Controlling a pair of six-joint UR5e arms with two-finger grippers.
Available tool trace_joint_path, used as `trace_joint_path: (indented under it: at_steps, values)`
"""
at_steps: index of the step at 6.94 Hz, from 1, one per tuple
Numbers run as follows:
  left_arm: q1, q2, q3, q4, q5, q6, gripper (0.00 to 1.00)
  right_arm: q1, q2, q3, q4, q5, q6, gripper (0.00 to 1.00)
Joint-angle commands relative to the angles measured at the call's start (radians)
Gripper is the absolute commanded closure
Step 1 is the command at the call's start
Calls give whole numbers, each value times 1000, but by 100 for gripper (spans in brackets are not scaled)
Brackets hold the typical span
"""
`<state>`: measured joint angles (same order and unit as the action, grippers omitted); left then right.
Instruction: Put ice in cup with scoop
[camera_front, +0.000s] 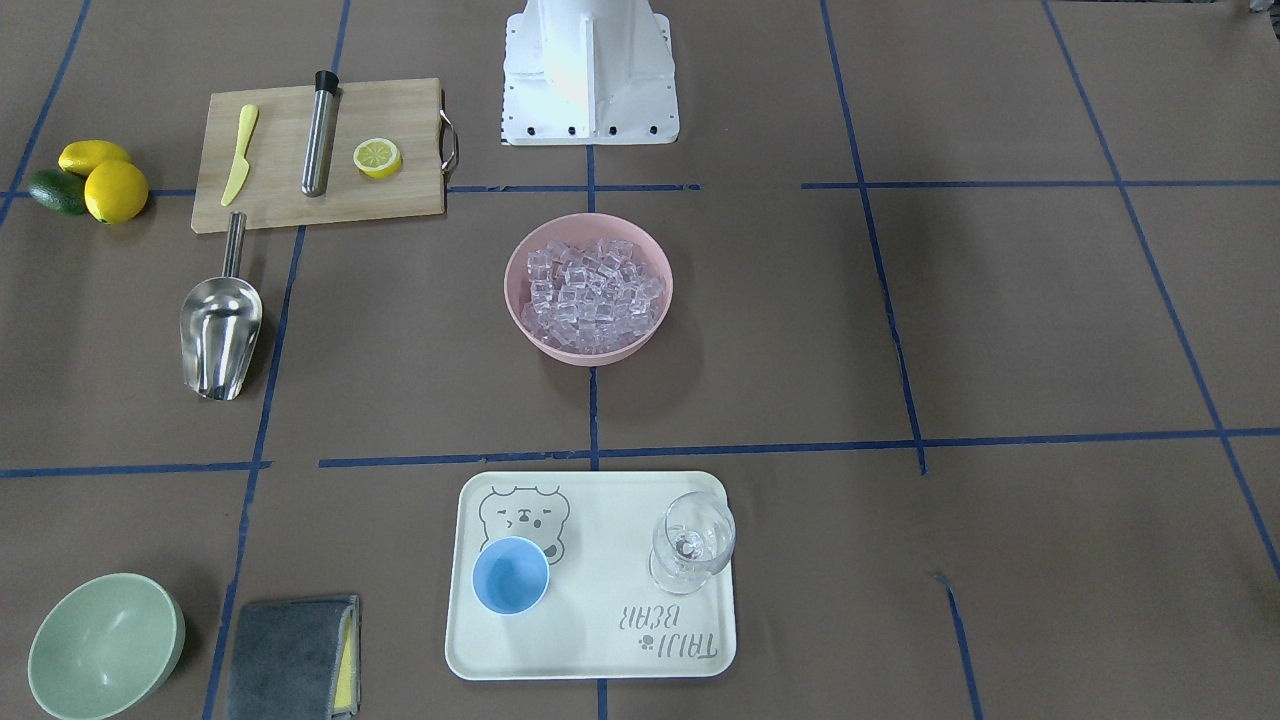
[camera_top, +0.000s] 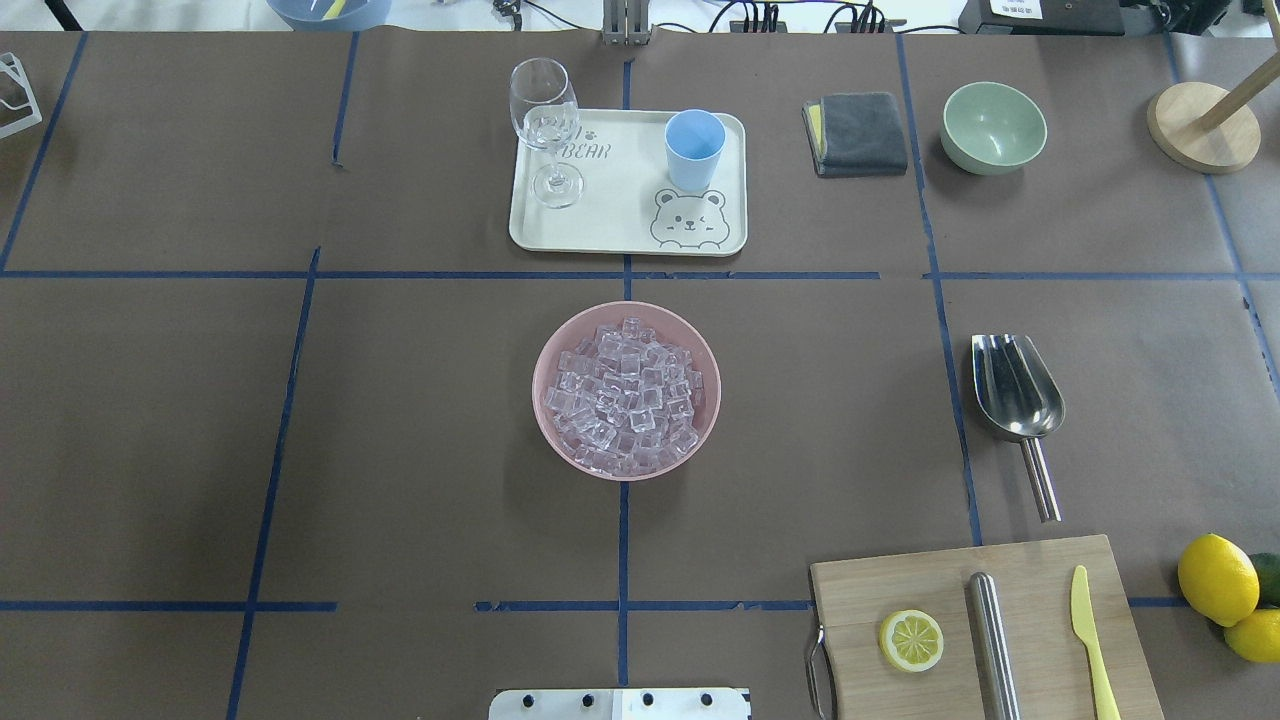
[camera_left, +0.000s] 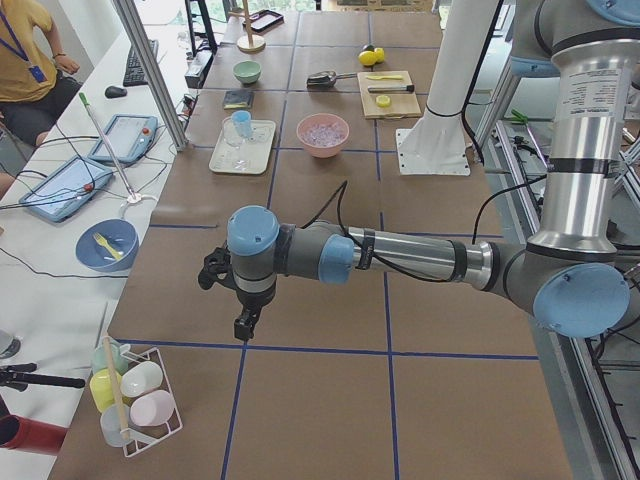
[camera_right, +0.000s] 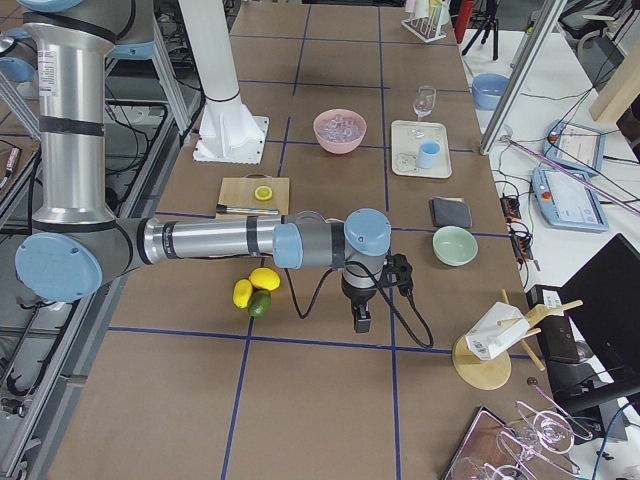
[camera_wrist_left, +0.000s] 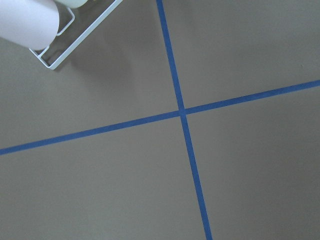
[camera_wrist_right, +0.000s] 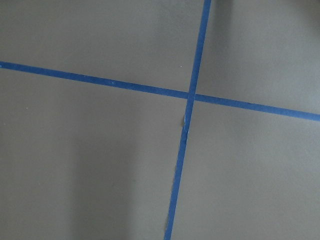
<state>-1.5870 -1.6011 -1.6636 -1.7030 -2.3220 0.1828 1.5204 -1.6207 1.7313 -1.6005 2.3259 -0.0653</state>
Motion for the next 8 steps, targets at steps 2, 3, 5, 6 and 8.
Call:
trace_joint_path:
  at_steps: [2, 3, 5, 6, 8]
  values:
    - [112, -35, 30, -360, -75, -104, 0, -23, 51, -2, -1, 3, 42, 0]
    - [151, -83, 36, -360, -120, -165, 0, -40, 61, -2, 1, 3, 39, 0]
    - [266, -111, 33, -476, -122, -163, 0, -55, 73, -12, -2, 4, 41, 0]
    - [341, -114, 53, -613, -108, -160, 0, -72, 74, -1, 1, 6, 41, 0]
    - [517, -173, 56, -766, -33, -155, 0, -89, 64, -4, 90, 4, 42, 0]
